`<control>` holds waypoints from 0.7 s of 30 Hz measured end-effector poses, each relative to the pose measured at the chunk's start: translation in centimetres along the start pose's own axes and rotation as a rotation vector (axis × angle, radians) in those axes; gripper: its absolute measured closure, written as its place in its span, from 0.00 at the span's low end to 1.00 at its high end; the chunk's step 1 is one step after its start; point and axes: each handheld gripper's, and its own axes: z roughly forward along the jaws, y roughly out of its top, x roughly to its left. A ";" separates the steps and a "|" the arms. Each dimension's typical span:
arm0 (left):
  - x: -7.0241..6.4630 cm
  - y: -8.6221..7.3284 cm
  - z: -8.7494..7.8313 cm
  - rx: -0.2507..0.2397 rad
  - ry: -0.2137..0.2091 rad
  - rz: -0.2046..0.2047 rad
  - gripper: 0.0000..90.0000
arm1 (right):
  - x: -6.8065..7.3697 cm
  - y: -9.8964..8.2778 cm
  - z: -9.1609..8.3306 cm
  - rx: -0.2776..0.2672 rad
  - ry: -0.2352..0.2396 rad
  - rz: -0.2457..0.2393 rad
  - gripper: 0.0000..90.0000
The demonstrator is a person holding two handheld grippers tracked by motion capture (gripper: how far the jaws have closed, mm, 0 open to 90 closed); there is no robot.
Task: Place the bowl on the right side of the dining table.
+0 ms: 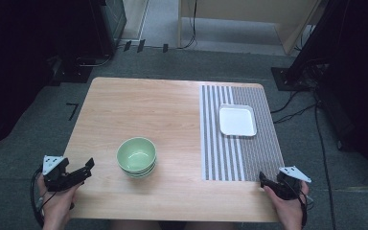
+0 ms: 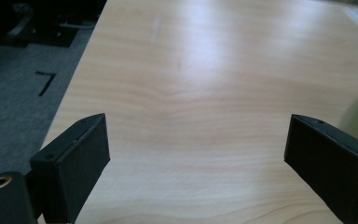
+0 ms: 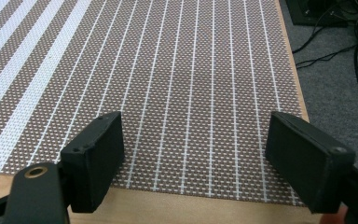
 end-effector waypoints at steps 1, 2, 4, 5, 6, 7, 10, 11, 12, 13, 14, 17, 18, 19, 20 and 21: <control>-0.5 0.4 -0.3 -0.017 -0.024 -0.005 0.07 | 0.0 0.0 0.0 0.001 0.000 0.002 0.22; -0.7 0.5 -0.4 -0.024 -0.036 -0.004 0.07 | 0.0 0.0 0.0 0.001 -0.002 0.003 0.22; -1.4 0.9 -0.6 -0.039 -0.063 0.002 0.07 | 0.0 0.0 0.0 0.001 -0.002 0.003 0.22; -1.8 1.0 -0.8 -0.044 -0.076 0.007 0.07 | 0.0 0.0 0.0 0.001 -0.002 0.003 0.22; -2.2 1.2 -0.8 -0.051 -0.088 0.010 0.07 | 0.0 0.0 0.0 0.001 -0.002 0.004 0.22; -2.4 1.3 -0.9 -0.055 -0.095 0.009 0.07 | 0.0 0.0 0.0 0.001 -0.002 0.004 0.22; -3.5 1.5 -1.0 -0.066 -0.131 0.015 0.07 | 0.0 0.0 0.0 0.001 -0.002 0.003 0.22; -3.9 1.6 -1.0 -0.065 -0.140 0.019 0.07 | 0.0 0.0 0.0 0.001 -0.002 0.004 0.22; -4.5 1.6 -1.0 -0.065 -0.151 0.026 0.07 | 0.0 0.0 0.0 0.000 -0.002 0.004 0.22; -5.0 1.6 -0.9 -0.060 -0.161 0.031 0.07 | 0.1 0.0 0.0 0.000 -0.004 0.008 0.22; -5.3 1.6 -0.8 -0.058 -0.167 0.038 0.07 | 0.1 0.0 0.0 0.000 -0.006 0.011 0.21; -6.2 1.7 -0.4 -0.047 -0.181 0.048 0.07 | 0.2 0.1 0.1 0.002 -0.016 0.015 0.21; -6.4 1.8 -0.3 -0.046 -0.185 0.046 0.07 | 0.3 0.1 0.1 0.001 -0.018 0.015 0.20; -6.6 2.0 -0.2 -0.048 -0.187 0.040 0.07 | 0.3 0.1 0.1 0.002 -0.020 0.016 0.20; -6.9 2.2 0.0 -0.050 -0.193 0.038 0.07 | 0.3 0.1 0.1 0.002 -0.020 0.018 0.20; -7.1 2.3 0.0 -0.050 -0.197 0.038 0.07 | 0.3 0.1 0.1 0.002 -0.020 0.018 0.20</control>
